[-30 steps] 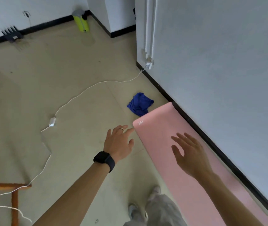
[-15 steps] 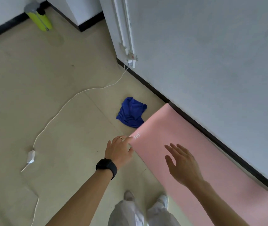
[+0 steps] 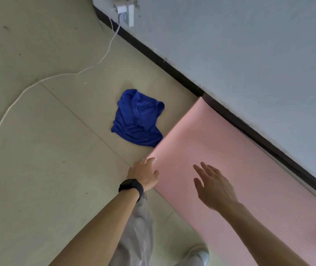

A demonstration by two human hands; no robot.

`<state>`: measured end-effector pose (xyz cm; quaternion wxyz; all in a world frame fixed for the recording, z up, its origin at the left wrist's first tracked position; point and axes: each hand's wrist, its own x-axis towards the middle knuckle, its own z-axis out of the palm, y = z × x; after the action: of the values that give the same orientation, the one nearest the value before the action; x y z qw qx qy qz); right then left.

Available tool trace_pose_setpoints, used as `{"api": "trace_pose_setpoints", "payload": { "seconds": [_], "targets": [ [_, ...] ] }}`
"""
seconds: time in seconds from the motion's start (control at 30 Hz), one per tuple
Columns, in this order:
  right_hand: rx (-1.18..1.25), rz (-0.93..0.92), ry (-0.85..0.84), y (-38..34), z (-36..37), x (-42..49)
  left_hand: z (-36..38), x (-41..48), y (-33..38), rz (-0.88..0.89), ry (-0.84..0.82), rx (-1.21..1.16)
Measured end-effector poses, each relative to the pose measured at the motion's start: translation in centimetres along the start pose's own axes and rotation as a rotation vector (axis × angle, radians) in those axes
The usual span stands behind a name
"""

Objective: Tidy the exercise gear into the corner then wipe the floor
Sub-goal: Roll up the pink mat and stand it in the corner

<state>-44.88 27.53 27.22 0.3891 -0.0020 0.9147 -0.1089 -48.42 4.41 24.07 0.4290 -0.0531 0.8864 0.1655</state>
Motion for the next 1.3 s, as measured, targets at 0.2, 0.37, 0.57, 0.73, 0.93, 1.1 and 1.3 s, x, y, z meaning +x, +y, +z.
{"api": "trace_pose_setpoints", "payload": {
  "seconds": [0.2, 0.37, 0.57, 0.73, 0.93, 1.1, 1.3],
  "targets": [
    [-0.058, -0.037, -0.010, -0.5, 6.5, 16.6, 5.8, 15.1, -5.0, 0.018, 0.005, -0.038],
    [-0.125, -0.077, 0.148, 0.1, 10.6, 28.8, 9.5, 25.2, -5.0, 0.044, 0.114, -0.356],
    [-0.306, -0.318, 0.395, 3.3, 13.7, 35.1, 13.5, 30.1, -4.8, 0.145, 0.241, -0.493],
    [-0.137, -0.241, 0.584, 5.9, 16.5, 34.3, 15.5, 31.3, -3.0, 0.136, 0.346, -0.175],
    [0.259, 0.091, 0.546, 3.1, 14.7, 36.7, 19.1, 31.9, -1.9, 0.173, 0.707, 0.273],
    [0.534, 0.342, 0.432, 1.1, 12.9, 39.0, 20.2, 31.1, -1.7, 0.247, 0.817, 0.367],
    [1.295, 0.255, 0.363, 6.2, 15.8, 37.6, 20.6, 30.5, -1.8, 0.393, 0.659, 0.147]
  ]
}}
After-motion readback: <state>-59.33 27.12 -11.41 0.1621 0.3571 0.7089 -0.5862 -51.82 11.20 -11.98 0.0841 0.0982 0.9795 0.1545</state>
